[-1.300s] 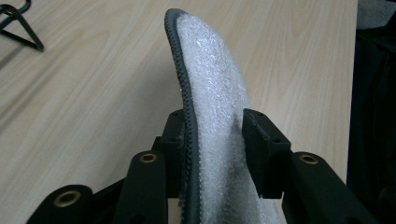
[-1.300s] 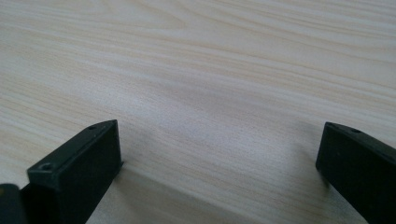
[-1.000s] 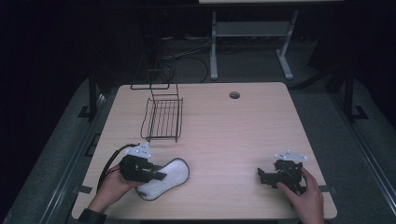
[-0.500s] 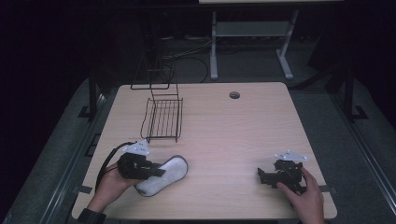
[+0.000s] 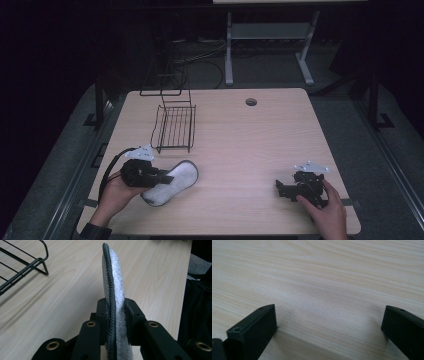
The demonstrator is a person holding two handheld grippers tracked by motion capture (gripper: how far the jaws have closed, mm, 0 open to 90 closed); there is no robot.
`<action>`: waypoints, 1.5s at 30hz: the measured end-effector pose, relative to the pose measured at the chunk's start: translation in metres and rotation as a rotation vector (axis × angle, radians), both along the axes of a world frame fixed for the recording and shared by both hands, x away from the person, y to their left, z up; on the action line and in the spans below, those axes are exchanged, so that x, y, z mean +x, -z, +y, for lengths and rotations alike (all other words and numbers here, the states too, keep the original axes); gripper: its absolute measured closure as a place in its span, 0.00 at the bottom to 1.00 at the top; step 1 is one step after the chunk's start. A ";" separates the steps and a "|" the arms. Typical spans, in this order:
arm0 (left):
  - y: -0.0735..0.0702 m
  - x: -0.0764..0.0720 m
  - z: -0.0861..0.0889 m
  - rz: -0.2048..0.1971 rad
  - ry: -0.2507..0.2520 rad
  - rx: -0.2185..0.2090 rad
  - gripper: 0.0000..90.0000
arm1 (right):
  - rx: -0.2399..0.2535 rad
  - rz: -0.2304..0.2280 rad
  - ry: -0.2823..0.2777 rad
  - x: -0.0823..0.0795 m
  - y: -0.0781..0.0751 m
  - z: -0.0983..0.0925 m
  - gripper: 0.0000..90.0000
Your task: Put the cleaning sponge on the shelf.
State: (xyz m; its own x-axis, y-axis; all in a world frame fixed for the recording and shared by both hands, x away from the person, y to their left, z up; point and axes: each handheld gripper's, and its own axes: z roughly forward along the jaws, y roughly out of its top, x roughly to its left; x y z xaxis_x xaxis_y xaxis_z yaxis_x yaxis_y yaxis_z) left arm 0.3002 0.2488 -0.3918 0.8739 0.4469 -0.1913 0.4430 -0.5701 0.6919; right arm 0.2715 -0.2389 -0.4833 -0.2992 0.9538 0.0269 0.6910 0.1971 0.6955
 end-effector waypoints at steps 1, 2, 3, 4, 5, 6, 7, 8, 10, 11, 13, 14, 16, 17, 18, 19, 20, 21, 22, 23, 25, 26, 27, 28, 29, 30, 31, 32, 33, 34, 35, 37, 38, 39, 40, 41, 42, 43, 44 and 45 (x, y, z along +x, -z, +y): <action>-0.001 0.001 0.000 0.003 0.000 -0.002 0.83 | 0.000 0.000 0.000 0.000 0.000 0.000 0.00; -0.002 0.002 0.001 0.001 -0.001 -0.002 0.83 | 0.000 0.000 0.000 0.000 0.000 0.000 0.00; -0.002 0.003 0.002 -0.001 -0.004 -0.006 0.83 | 0.000 0.000 0.000 0.000 0.000 0.000 0.00; -0.003 0.004 0.002 0.003 -0.010 -0.012 0.83 | 0.000 0.000 0.000 0.000 0.000 0.000 0.00; -0.004 0.006 0.003 -0.004 -0.015 -0.013 0.83 | 0.000 0.000 0.000 0.000 0.000 0.000 0.00; -0.006 0.007 0.004 -0.010 -0.021 -0.017 0.83 | 0.000 0.000 0.000 0.000 0.000 0.000 0.00; -0.006 0.008 0.005 -0.007 -0.025 -0.022 0.83 | 0.000 0.000 0.000 0.000 0.000 0.000 0.00; -0.008 0.010 0.006 -0.009 -0.028 -0.026 0.83 | 0.000 0.000 0.000 0.000 0.000 0.000 0.00; -0.010 0.012 0.007 -0.014 -0.035 -0.025 0.83 | 0.000 0.000 0.000 0.000 0.000 0.000 0.00; -0.011 0.014 0.008 -0.016 -0.040 -0.031 0.83 | 0.000 0.000 0.000 0.000 0.000 0.000 0.00; -0.013 0.016 0.011 -0.017 -0.045 -0.034 0.83 | 0.000 0.000 0.000 0.000 0.000 0.000 0.00; -0.013 0.017 0.011 -0.015 -0.046 -0.038 0.83 | 0.000 0.000 0.001 0.000 0.000 0.000 0.00; -0.015 0.019 0.013 -0.018 -0.051 -0.042 0.83 | 0.000 0.000 0.000 0.000 0.000 0.000 0.00; -0.016 0.020 0.014 -0.015 -0.053 -0.049 0.83 | 0.000 0.000 0.000 0.000 0.000 0.000 0.00; -0.016 0.021 0.015 -0.018 -0.055 -0.047 0.83 | 0.000 0.000 0.000 0.000 0.000 0.000 0.00; -0.017 0.024 0.016 -0.015 -0.059 -0.050 0.83 | 0.000 0.000 0.000 0.000 0.000 0.000 0.00; -0.017 0.024 0.016 -0.015 -0.059 -0.050 0.83 | 0.000 0.000 0.000 0.000 0.000 0.000 0.00; -0.018 0.026 0.017 -0.015 -0.061 -0.056 0.83 | 0.000 0.000 0.000 0.000 0.000 0.000 0.00; -0.019 0.027 0.018 -0.018 -0.064 -0.053 0.83 | 0.000 0.000 0.000 0.000 0.000 0.000 0.00; -0.019 0.028 0.018 -0.016 -0.065 -0.053 0.83 | 0.000 0.000 0.000 0.000 0.000 0.000 0.00; -0.020 0.031 0.019 -0.019 -0.071 -0.056 0.83 | 0.000 0.000 0.000 0.000 0.000 0.000 0.00; -0.021 0.032 0.020 -0.022 -0.073 -0.057 0.83 | 0.000 -0.001 0.000 0.000 0.000 0.000 0.00; -0.022 0.033 0.020 -0.024 -0.076 -0.056 0.83 | 0.000 -0.001 0.000 0.000 0.000 0.000 0.00; -0.023 0.035 0.021 -0.027 -0.078 -0.059 0.83 | 0.000 -0.001 0.000 0.000 0.000 0.000 0.00; -0.024 0.036 0.022 -0.027 -0.086 -0.065 0.83 | 0.000 -0.001 0.000 0.000 0.000 0.000 0.00; -0.026 0.038 0.023 -0.034 -0.087 -0.061 0.83 | -0.001 -0.001 0.000 0.000 0.000 0.000 0.00; -0.027 0.040 0.024 -0.031 -0.097 -0.066 0.83 | -0.001 -0.001 0.000 0.000 0.000 0.000 0.00; -0.028 0.042 0.025 -0.034 -0.102 -0.070 0.83 | 0.000 -0.001 0.000 0.000 0.000 0.000 0.00; -0.029 0.043 0.026 -0.037 -0.107 -0.071 0.83 | 0.000 -0.001 0.000 0.000 0.000 0.000 0.00; -0.030 0.045 0.026 -0.037 -0.111 -0.073 0.83 | 0.000 -0.001 0.000 0.000 0.000 0.000 0.00; -0.031 0.047 0.028 -0.042 -0.114 -0.077 0.83 | -0.001 -0.001 0.000 0.000 0.000 0.000 0.00; -0.032 0.051 0.030 -0.040 -0.129 -0.085 0.83 | -0.001 -0.001 0.000 0.000 0.000 0.000 0.00; -0.033 0.053 0.031 -0.039 -0.135 -0.085 0.83 | 0.000 -0.001 0.000 0.000 0.000 0.000 0.00; -0.033 0.056 0.032 -0.044 -0.137 -0.083 0.83 | 0.000 -0.001 0.000 0.000 0.000 0.000 0.00; -0.033 0.058 0.033 -0.043 -0.141 -0.086 0.83 | 0.000 -0.001 0.000 0.000 0.000 0.000 0.00; -0.033 0.061 0.034 -0.044 -0.142 -0.088 0.83 | 0.000 -0.001 0.000 0.000 0.000 0.000 0.00; -0.033 0.063 0.035 -0.047 -0.144 -0.090 0.83 | 0.001 0.000 0.001 0.000 0.000 0.000 0.00; -0.033 0.065 0.036 -0.046 -0.151 -0.093 0.83 | 0.001 0.000 0.001 0.000 0.000 0.000 0.00; -0.033 0.069 0.038 -0.048 -0.158 -0.094 0.83 | 0.000 -0.001 -0.001 0.000 0.000 0.000 0.00; -0.033 0.070 0.038 -0.046 -0.163 -0.098 0.83 | -0.001 -0.001 -0.003 0.000 0.000 0.000 0.00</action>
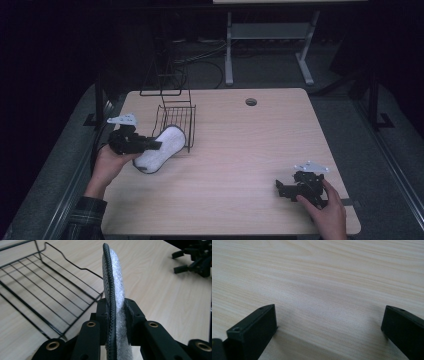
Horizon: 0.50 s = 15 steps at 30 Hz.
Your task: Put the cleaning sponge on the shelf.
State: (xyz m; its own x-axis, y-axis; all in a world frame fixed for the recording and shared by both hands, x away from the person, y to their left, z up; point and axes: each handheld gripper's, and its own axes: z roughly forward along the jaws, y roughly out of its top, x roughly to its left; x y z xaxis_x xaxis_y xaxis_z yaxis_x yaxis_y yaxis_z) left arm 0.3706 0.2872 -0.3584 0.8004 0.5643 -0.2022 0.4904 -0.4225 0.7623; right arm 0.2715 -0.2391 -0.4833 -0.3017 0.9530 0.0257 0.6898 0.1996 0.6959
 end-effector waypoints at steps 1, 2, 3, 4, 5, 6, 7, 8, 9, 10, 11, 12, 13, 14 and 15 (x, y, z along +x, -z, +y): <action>0.000 0.002 0.001 0.000 -0.001 0.006 0.83 | -0.001 0.001 0.001 0.000 0.000 0.000 0.00; -0.001 0.005 0.002 -0.004 -0.005 0.007 0.83 | 0.001 0.000 0.001 0.000 0.000 0.000 0.00; -0.001 0.007 0.003 -0.003 -0.013 0.002 0.83 | 0.001 0.000 0.001 0.000 0.000 0.000 0.00; -0.002 0.010 0.004 -0.001 -0.015 0.005 0.83 | 0.001 0.000 0.001 0.000 0.000 0.000 0.00; -0.002 0.012 0.005 -0.005 -0.020 0.007 0.83 | 0.000 -0.001 0.002 0.000 0.000 0.000 0.00; -0.002 0.014 0.006 -0.009 -0.030 0.002 0.83 | 0.002 0.001 0.003 0.000 0.000 0.000 0.00; -0.002 0.017 0.007 -0.001 -0.036 -0.005 0.83 | 0.000 -0.001 0.002 0.000 0.000 0.000 0.00; -0.001 0.019 0.008 -0.003 -0.040 -0.004 0.83 | 0.001 0.001 0.003 0.000 0.000 0.000 0.00; -0.001 0.022 0.009 0.000 -0.045 -0.003 0.83 | 0.000 0.000 0.002 0.000 0.000 0.000 0.00; -0.001 0.024 0.010 0.002 -0.049 -0.001 0.83 | 0.001 0.001 0.003 0.000 0.000 0.000 0.00; 0.000 0.026 0.011 0.000 -0.052 -0.006 0.83 | 0.000 0.000 0.002 0.000 0.000 0.000 0.00; -0.001 0.029 0.011 -0.001 -0.055 -0.004 0.83 | 0.000 0.000 0.002 0.000 0.000 0.000 0.00; -0.001 0.030 0.012 0.001 -0.060 -0.009 0.83 | 0.000 0.000 0.002 0.000 0.000 0.000 0.00; -0.001 0.033 0.013 0.004 -0.063 -0.010 0.83 | 0.000 -0.001 0.002 0.000 0.000 0.000 0.00; -0.001 0.035 0.014 0.001 -0.064 -0.012 0.83 | 0.000 -0.001 0.002 0.000 0.000 0.000 0.00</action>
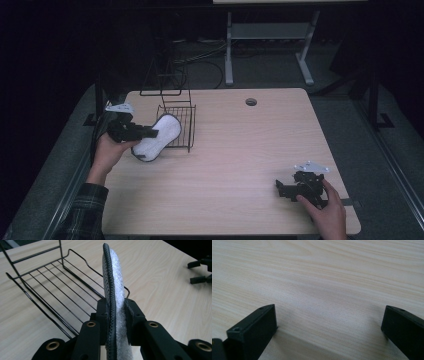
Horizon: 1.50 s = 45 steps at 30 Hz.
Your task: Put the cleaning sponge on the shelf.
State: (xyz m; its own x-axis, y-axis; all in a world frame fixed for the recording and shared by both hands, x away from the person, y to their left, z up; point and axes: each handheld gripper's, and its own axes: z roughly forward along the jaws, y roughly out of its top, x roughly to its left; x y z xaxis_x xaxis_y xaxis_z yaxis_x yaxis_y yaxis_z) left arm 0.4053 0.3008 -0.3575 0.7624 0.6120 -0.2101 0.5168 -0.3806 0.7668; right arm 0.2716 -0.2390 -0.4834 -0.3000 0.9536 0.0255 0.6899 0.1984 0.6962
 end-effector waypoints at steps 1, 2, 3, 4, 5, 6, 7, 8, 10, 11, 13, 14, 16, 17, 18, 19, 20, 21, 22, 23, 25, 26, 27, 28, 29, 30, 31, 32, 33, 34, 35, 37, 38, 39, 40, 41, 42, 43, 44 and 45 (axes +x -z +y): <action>0.000 0.002 0.001 0.002 -0.005 -0.012 0.83 | 0.001 0.000 0.001 0.000 0.000 0.000 0.00; 0.001 0.006 0.001 0.005 -0.010 -0.002 0.83 | 0.002 0.001 0.001 0.000 0.000 0.000 0.00; 0.001 0.006 0.001 0.005 -0.010 -0.002 0.83 | 0.002 0.001 0.001 0.000 0.000 0.000 0.00; 0.001 0.008 0.002 0.008 -0.012 -0.003 0.83 | 0.000 0.000 0.000 0.000 0.000 0.000 0.00; 0.001 0.011 0.002 0.013 -0.016 -0.005 0.83 | 0.000 0.000 0.000 0.000 0.000 0.000 0.00; 0.001 0.013 0.002 0.012 -0.017 -0.002 0.83 | 0.000 0.000 0.000 0.000 0.000 0.000 0.00; 0.001 0.015 0.003 0.015 -0.022 0.002 0.83 | 0.001 0.000 0.000 0.000 0.000 0.000 0.00; 0.001 0.018 0.004 0.016 -0.028 -0.001 0.83 | 0.000 0.000 0.000 0.000 0.000 0.000 0.00; 0.002 0.024 0.005 0.023 -0.034 -0.005 0.83 | 0.001 0.001 0.001 0.000 0.000 0.000 0.00; 0.002 0.026 0.006 0.024 -0.037 -0.001 0.83 | 0.001 0.000 0.000 0.000 0.000 0.000 0.00; 0.003 0.031 0.006 0.028 -0.040 -0.007 0.83 | 0.000 0.000 0.000 0.000 0.000 0.000 0.00; 0.004 0.033 0.006 0.030 -0.049 -0.013 0.83 | 0.001 0.000 0.001 0.000 0.000 0.000 0.00; 0.006 0.039 0.007 0.032 -0.052 -0.004 0.83 | 0.001 0.000 0.001 0.000 0.000 0.000 0.00; 0.007 0.041 0.006 0.028 -0.059 -0.015 0.83 | 0.001 0.000 0.000 0.000 0.000 0.000 0.00; 0.007 0.044 0.007 0.032 -0.059 -0.017 0.83 | 0.001 0.000 0.000 0.000 0.000 0.000 0.00; 0.008 0.047 0.007 0.034 -0.059 -0.010 0.83 | 0.001 0.000 0.001 0.000 0.000 0.000 0.00; 0.008 0.049 0.007 0.035 -0.060 -0.005 0.83 | 0.001 0.000 0.001 0.000 0.000 0.000 0.00; 0.008 0.051 0.006 0.038 -0.064 -0.015 0.83 | 0.001 0.000 0.000 0.000 0.000 0.000 0.00; 0.009 0.056 0.006 0.041 -0.063 -0.018 0.83 | 0.001 0.000 0.000 0.000 0.000 0.000 0.00; 0.009 0.056 0.006 0.041 -0.063 -0.018 0.83 | 0.001 0.000 0.000 0.000 0.000 0.000 0.00; 0.010 0.060 0.005 0.041 -0.072 -0.035 0.83 | 0.001 0.000 0.000 0.000 0.000 0.000 0.00; 0.011 0.062 0.005 0.042 -0.073 -0.044 0.83 | 0.001 0.000 0.001 0.000 0.000 0.000 0.00; 0.014 0.064 0.005 0.048 -0.080 -0.052 0.83 | 0.001 0.000 0.000 0.000 0.000 0.000 0.00; 0.016 0.066 0.005 0.055 -0.087 -0.058 0.83 | 0.001 0.000 0.001 0.000 0.000 0.000 0.00; 0.019 0.068 0.005 0.059 -0.091 -0.064 0.83 | 0.001 0.000 0.000 0.000 0.000 0.000 0.00; 0.021 0.070 0.005 0.062 -0.095 -0.067 0.83 | 0.001 0.000 0.001 0.000 0.000 0.000 0.00; 0.024 0.073 0.006 0.065 -0.086 -0.069 0.83 | 0.001 0.000 0.001 0.000 0.000 0.000 0.00; 0.027 0.076 0.005 0.074 -0.087 -0.075 0.83 | 0.001 0.000 0.000 0.000 0.000 0.000 0.00; 0.027 0.076 0.005 0.074 -0.087 -0.075 0.83 | 0.001 0.000 0.000 0.000 0.000 0.000 0.00; 0.029 0.077 0.004 0.075 -0.090 -0.083 0.83 | 0.001 0.000 0.000 0.000 0.000 0.000 0.00; 0.030 0.078 0.004 0.079 -0.093 -0.089 0.83 | 0.002 0.001 0.001 0.000 0.000 0.000 0.00; 0.032 0.081 0.003 0.081 -0.088 -0.080 0.83 | 0.002 0.001 0.000 0.000 0.000 0.000 0.00; 0.033 0.083 0.002 0.096 -0.084 -0.077 0.83 | 0.002 0.001 0.000 0.000 0.000 0.000 0.00; 0.033 0.084 0.000 0.099 -0.084 -0.069 0.83 | 0.002 0.001 0.000 0.000 0.000 0.000 0.00; 0.032 0.085 -0.002 0.099 -0.085 -0.063 0.83 | 0.002 0.001 0.000 0.000 0.000 0.000 0.00; 0.031 0.087 -0.004 0.093 -0.086 -0.062 0.83 | 0.002 0.001 -0.001 0.000 0.000 0.000 0.00; 0.029 0.088 -0.007 0.080 -0.088 -0.048 0.83 | 0.002 0.001 -0.001 0.000 0.000 0.000 0.00; 0.028 0.089 -0.010 0.061 -0.093 -0.043 0.83 | 0.002 0.001 -0.001 0.001 0.000 0.000 0.00; 0.028 0.089 -0.010 0.061 -0.093 -0.043 0.83 | 0.002 0.001 -0.001 0.001 0.000 0.000 0.00; 0.029 0.092 -0.011 0.080 -0.086 -0.031 0.83 | 0.002 0.001 -0.001 0.001 0.000 0.000 0.00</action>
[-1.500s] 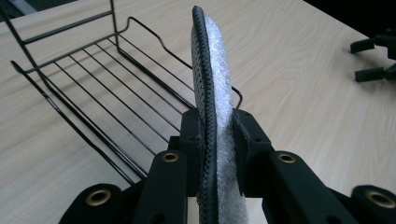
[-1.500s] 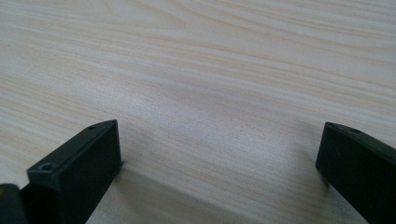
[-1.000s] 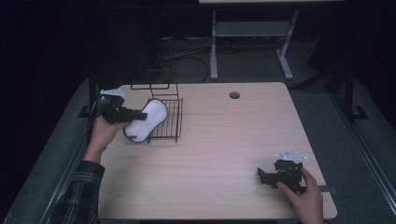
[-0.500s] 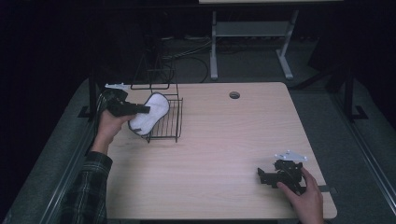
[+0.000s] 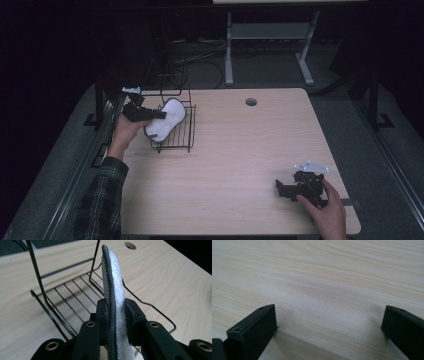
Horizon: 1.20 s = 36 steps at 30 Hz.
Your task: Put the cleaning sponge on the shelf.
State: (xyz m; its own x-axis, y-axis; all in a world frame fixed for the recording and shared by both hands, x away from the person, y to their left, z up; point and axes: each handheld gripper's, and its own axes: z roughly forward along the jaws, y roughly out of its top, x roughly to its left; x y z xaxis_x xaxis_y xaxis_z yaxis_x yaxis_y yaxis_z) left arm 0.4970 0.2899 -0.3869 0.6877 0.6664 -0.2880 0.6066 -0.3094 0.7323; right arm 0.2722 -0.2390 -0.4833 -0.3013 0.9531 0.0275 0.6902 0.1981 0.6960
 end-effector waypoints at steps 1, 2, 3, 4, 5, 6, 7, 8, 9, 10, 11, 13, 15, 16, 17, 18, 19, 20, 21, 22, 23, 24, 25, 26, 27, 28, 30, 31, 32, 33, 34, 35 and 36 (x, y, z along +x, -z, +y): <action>0.001 0.001 -0.001 -0.001 0.002 0.018 0.82 | 0.000 0.000 0.000 0.000 0.000 0.000 0.00; 0.002 0.002 -0.001 0.002 0.001 0.011 0.82 | 0.000 0.000 0.000 0.000 0.000 0.000 0.00; 0.003 0.003 -0.001 0.007 0.000 0.010 0.82 | 0.000 0.000 0.000 0.000 0.000 0.000 0.00; 0.004 0.004 -0.001 0.006 -0.005 0.010 0.82 | 0.000 0.000 0.000 0.000 0.000 0.000 0.00; 0.005 0.004 -0.002 0.002 -0.006 0.014 0.82 | 0.000 0.000 0.000 0.000 0.000 0.000 0.00; 0.005 0.005 -0.002 -0.003 -0.011 0.018 0.81 | 0.000 0.000 -0.001 0.000 0.000 0.000 0.00; 0.006 0.005 -0.002 -0.003 -0.015 0.019 0.81 | -0.001 0.000 -0.001 0.000 0.000 0.000 0.00; 0.007 0.006 -0.002 -0.004 -0.017 0.023 0.81 | 0.000 0.000 -0.001 0.000 0.000 0.000 0.00; 0.007 0.007 -0.002 -0.006 -0.018 0.033 0.80 | 0.000 0.000 -0.001 0.000 0.000 0.000 0.00; 0.008 0.007 -0.002 -0.006 -0.019 0.033 0.80 | 0.000 0.000 -0.001 0.000 0.000 0.000 0.00; 0.008 0.007 -0.002 -0.009 -0.029 0.037 0.79 | -0.001 -0.001 -0.002 0.000 0.000 0.000 0.00; 0.009 0.008 -0.002 -0.013 -0.033 0.050 0.78 | 0.000 0.000 -0.001 0.000 0.000 0.000 0.00; 0.009 0.008 -0.001 -0.021 -0.040 0.069 0.76 | 0.000 0.000 -0.001 0.000 0.000 0.000 0.00; 0.009 0.008 -0.001 -0.026 -0.048 0.082 0.76 | 0.000 0.000 -0.001 0.000 0.000 0.000 0.00; 0.009 0.008 -0.001 -0.024 -0.050 0.089 0.75 | 0.000 0.000 -0.001 0.000 0.000 0.000 0.00; 0.010 0.008 -0.001 -0.026 -0.052 0.086 0.75 | 0.000 0.000 -0.001 0.000 0.000 0.000 0.00; 0.010 0.008 0.000 -0.028 -0.055 0.087 0.75 | 0.000 0.000 -0.001 0.000 0.000 0.000 0.00; 0.011 0.008 0.000 -0.031 -0.059 0.092 0.74 | 0.000 0.000 -0.001 0.000 0.000 0.000 0.00; 0.011 0.008 -0.001 -0.034 -0.064 0.097 0.72 | 0.000 0.000 -0.001 0.000 0.000 0.000 0.00; 0.011 0.008 -0.001 -0.037 -0.070 0.117 0.71 | 0.000 0.000 -0.001 0.000 0.000 0.000 0.00; 0.012 0.008 -0.001 -0.034 -0.070 0.122 0.70 | 0.000 -0.001 -0.002 0.000 0.000 0.000 0.00; 0.012 0.008 0.000 -0.034 -0.069 0.123 0.70 | 0.000 0.000 -0.001 0.000 0.000 0.000 0.00; 0.012 0.008 0.000 -0.034 -0.073 0.123 0.69 | 0.000 0.000 -0.001 0.000 0.000 0.000 0.00; 0.012 0.007 0.000 -0.036 -0.078 0.131 0.67 | 0.000 0.000 -0.001 0.000 0.000 0.000 0.00; 0.012 0.007 0.000 -0.037 -0.076 0.139 0.67 | 0.000 0.000 -0.001 0.000 0.000 0.000 0.00; 0.013 0.007 0.000 -0.040 -0.076 0.150 0.66 | 0.000 0.000 -0.001 0.000 0.000 0.000 0.00; 0.014 0.007 0.001 -0.041 -0.084 0.151 0.63 | 0.000 0.000 -0.001 0.000 0.000 0.000 0.00; 0.015 0.007 0.001 -0.043 -0.089 0.156 0.62 | 0.000 0.000 -0.001 0.000 0.000 0.000 0.00; 0.015 0.007 0.001 -0.044 -0.089 0.161 0.61 | 0.000 0.000 -0.001 0.000 0.000 0.000 0.00; 0.016 0.007 0.001 -0.047 -0.089 0.166 0.60 | 0.000 0.000 -0.001 0.000 0.000 0.000 0.00; 0.016 0.007 0.001 -0.051 -0.092 0.171 0.59 | 0.000 0.000 -0.001 0.000 0.000 0.000 0.00; 0.016 0.006 0.002 -0.055 -0.095 0.175 0.57 | 0.000 0.000 -0.001 0.000 0.000 0.000 0.00; 0.016 0.006 0.002 -0.058 -0.098 0.179 0.55 | 0.000 0.000 -0.001 0.000 0.000 0.000 0.00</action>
State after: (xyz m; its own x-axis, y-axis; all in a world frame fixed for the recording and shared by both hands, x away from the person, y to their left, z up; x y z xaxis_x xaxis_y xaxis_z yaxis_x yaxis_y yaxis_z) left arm 0.5031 0.2918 -0.4030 0.6291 0.7679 -0.1204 0.5983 -0.3795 0.7057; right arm 0.2722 -0.2391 -0.4833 -0.3023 0.9528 0.0270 0.6898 0.1991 0.6961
